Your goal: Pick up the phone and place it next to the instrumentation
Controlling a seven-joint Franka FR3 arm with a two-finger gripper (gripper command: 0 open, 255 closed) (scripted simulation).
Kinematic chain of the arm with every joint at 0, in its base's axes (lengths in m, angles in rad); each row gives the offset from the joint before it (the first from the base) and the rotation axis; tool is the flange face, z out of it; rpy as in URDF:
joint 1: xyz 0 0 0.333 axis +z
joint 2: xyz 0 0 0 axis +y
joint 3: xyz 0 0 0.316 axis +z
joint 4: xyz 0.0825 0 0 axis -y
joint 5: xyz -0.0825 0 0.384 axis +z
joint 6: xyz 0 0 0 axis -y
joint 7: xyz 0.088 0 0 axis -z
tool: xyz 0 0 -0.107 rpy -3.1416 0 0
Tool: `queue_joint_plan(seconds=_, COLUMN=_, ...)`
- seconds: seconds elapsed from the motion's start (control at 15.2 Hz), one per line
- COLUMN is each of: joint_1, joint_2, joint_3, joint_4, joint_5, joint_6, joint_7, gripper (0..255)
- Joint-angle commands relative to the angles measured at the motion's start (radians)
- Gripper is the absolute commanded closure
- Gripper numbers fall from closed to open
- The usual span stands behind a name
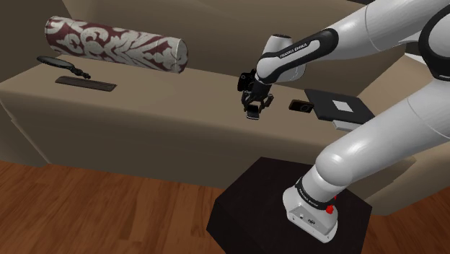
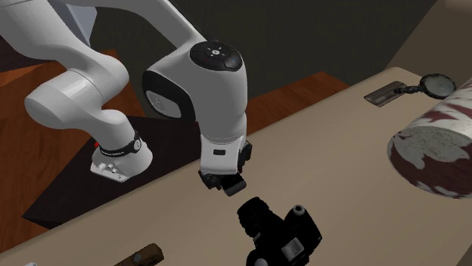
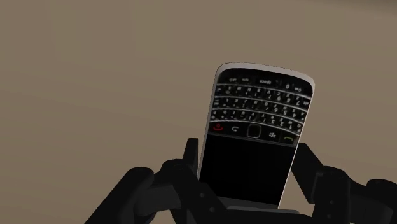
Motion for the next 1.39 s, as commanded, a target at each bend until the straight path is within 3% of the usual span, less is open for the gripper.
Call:
queue_joint_plan(seconds=0.0, joint_1=0.001, joint_2=0.002, joint_3=0.001, joint_4=0.0, joint_5=0.0, joint_6=0.001, joint_7=0.0, gripper=255)
queue_joint_plan(seconds=0.46, joint_1=0.001, joint_2=0.001, joint_3=0.001, joint_4=-0.001, joint_5=0.0, joint_6=0.001, joint_7=0.0, gripper=255)
queue_joint_plan(seconds=1.32, joint_1=-0.004, joint_2=-0.116, joint_3=0.006, joint_4=0.085, joint_5=-0.012, joint_6=-0.202, joint_7=0.014, gripper=255)
